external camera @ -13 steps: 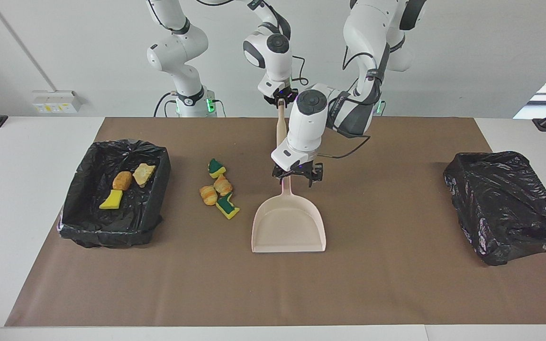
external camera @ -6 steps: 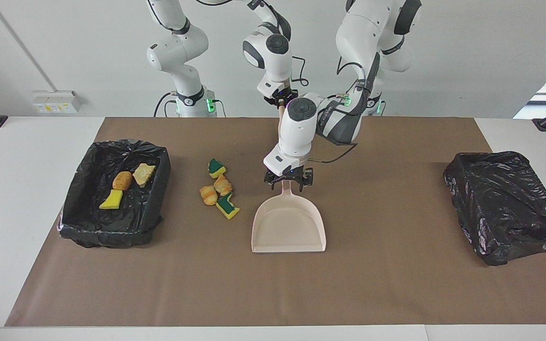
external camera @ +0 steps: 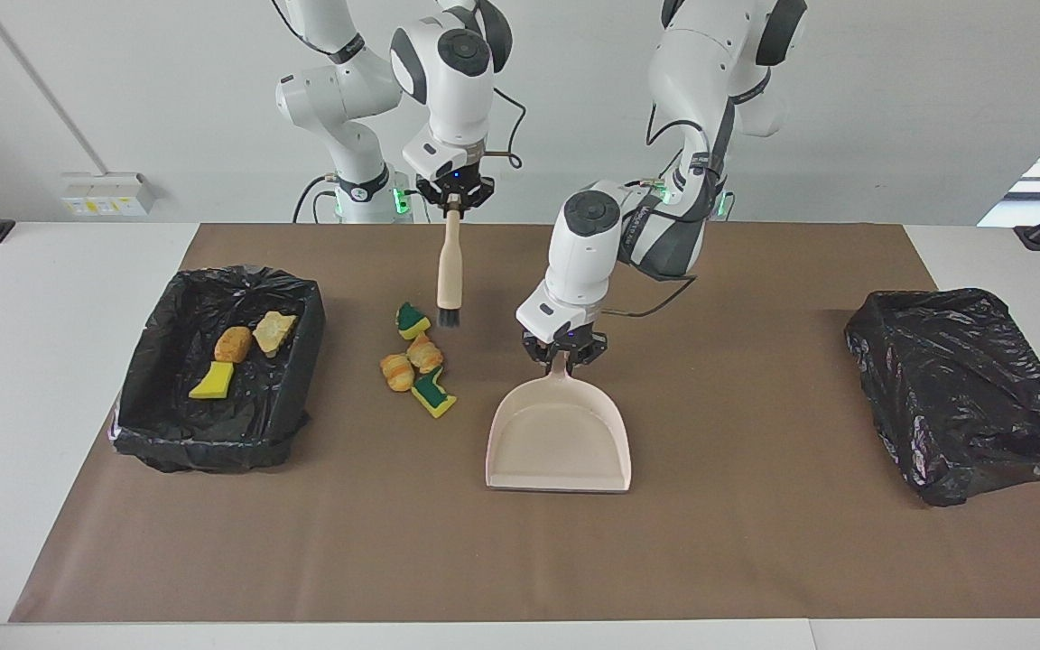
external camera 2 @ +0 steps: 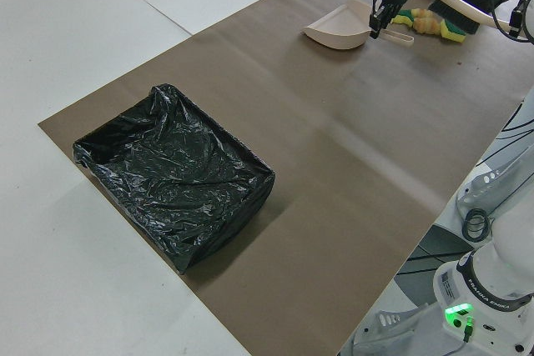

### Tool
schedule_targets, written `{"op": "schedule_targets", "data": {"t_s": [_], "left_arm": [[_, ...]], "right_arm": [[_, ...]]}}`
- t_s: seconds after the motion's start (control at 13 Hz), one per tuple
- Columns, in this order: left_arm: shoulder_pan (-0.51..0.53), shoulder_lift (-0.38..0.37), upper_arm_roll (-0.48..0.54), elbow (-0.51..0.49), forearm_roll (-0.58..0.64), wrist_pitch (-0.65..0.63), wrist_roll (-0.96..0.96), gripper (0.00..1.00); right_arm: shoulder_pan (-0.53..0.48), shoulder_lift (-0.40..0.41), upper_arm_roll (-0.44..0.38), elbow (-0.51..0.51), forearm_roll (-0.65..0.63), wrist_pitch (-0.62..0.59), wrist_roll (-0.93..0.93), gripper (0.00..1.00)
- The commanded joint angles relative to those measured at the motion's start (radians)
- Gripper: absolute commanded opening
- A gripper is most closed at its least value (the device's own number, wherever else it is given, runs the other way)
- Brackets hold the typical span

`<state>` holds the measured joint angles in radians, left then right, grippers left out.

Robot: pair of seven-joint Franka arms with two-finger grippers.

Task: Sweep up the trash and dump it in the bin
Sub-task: 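Grasp the dustpan with the left gripper while the right gripper grasps the brush, then sweep the sponge scraps into the dustpan with the right gripper's brush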

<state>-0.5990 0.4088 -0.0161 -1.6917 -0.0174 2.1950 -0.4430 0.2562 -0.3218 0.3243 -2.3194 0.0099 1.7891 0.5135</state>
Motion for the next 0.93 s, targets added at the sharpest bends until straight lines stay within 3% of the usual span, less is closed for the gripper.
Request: {"op": "schedule_targets", "data": {"t_s": [0.0,0.15,0.31,0.39,0.54,0.69,0.85], "left_arm": [[0.056,-0.051,-0.002,0.021,0.014,-0.099,0.236,0.01],[0.090,-0.054,-0.002,0.055,0.025,-0.190,0.419,0.01],[0.094,-0.056,-0.002,0.055,0.077,-0.215,0.672,0.00],[0.094,-0.058,-0.002,0.053,0.080,-0.221,0.702,0.00],[0.091,-0.074,-0.002,0.034,0.083,-0.247,0.768,0.00],[0.084,-0.105,-0.002,-0.012,0.086,-0.288,0.896,0.00],[0.055,-0.171,-0.005,-0.130,0.122,-0.270,1.010,0.00]], "right_arm": [[-0.160,0.055,0.013,0.014,-0.132,0.000,-0.186,0.00],[-0.228,0.114,0.015,0.029,-0.247,0.003,-0.237,0.00],[-0.248,0.197,0.015,0.048,-0.287,0.016,-0.225,0.00],[-0.252,0.246,0.015,0.061,-0.289,0.039,-0.216,0.00],[-0.258,0.323,0.018,0.121,-0.251,0.038,-0.214,0.00],[-0.245,0.400,0.019,0.199,-0.124,0.030,-0.217,0.00],[-0.226,0.461,0.022,0.268,0.034,0.032,-0.216,0.00]]}}
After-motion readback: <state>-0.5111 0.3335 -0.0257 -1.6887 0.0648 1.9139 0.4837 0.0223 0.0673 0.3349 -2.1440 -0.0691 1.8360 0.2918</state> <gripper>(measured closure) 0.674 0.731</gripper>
